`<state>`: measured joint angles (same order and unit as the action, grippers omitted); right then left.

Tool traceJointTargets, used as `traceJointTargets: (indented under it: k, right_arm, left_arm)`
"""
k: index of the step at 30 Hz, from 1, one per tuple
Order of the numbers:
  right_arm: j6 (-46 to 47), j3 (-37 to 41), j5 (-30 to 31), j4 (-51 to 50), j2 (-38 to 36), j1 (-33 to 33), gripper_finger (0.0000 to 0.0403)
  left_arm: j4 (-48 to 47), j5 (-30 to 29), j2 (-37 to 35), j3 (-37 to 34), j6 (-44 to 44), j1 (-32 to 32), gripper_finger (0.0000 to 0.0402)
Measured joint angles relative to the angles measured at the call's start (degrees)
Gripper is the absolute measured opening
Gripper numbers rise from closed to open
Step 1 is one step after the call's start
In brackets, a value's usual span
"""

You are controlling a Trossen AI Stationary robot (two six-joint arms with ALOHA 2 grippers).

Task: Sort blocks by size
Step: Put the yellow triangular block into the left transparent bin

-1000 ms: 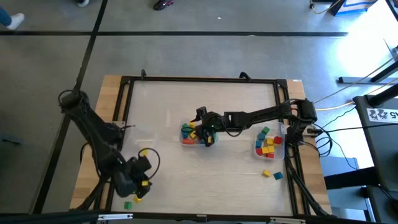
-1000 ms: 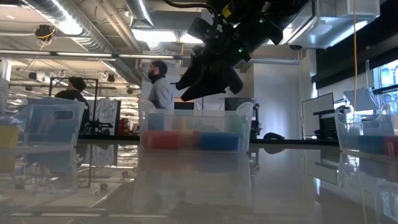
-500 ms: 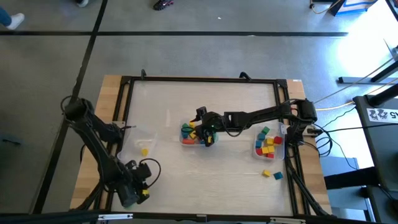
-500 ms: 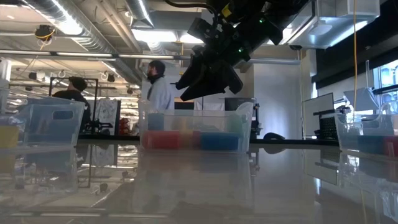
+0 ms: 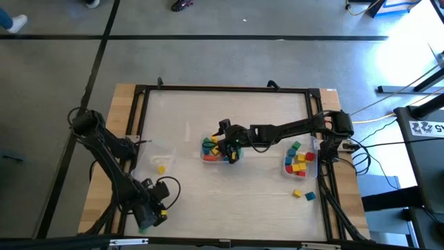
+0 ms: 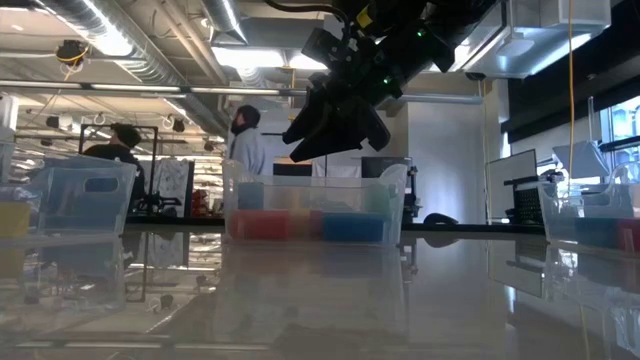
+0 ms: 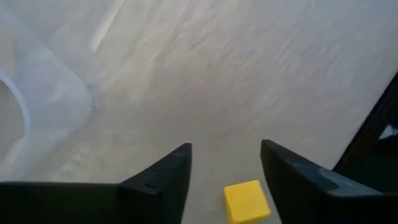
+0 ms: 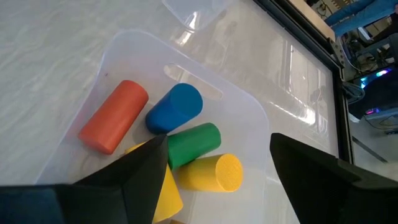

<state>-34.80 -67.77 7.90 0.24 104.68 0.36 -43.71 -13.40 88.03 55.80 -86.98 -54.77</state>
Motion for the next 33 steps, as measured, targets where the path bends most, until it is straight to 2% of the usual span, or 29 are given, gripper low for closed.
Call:
traceJointTargets:
  k: [4, 8, 18, 24, 33]
  right_arm:
    - [0.01, 0.0, 0.0, 0.11, 0.0, 0.0, 0.0287]
    - [0.01, 0.0, 0.0, 0.12, 0.0, 0.0, 0.0287]
    - [0.01, 0.02, 0.0, 0.12, 0.0, 0.0, 0.0287]
    - [0.01, 0.02, 0.0, 0.12, 0.0, 0.0, 0.0287]
    - [0.01, 0.02, 0.0, 0.12, 0.0, 0.0, 0.0287]
  left_arm:
    - [-0.39, 4.01, 0.0, -0.14, 1.84, 1.11, 0.0231]
    - [1.25, 8.42, 0.0, -0.14, 0.23, 0.77, 0.0253]
    - [6.89, 9.46, 3.37, -0.14, -5.88, -4.0, 0.0249]
    - [8.91, 14.34, 7.38, -0.14, -7.07, -4.52, 0.0248]
    - [8.62, 14.63, 10.84, 0.08, -7.61, -4.5, 0.0248]
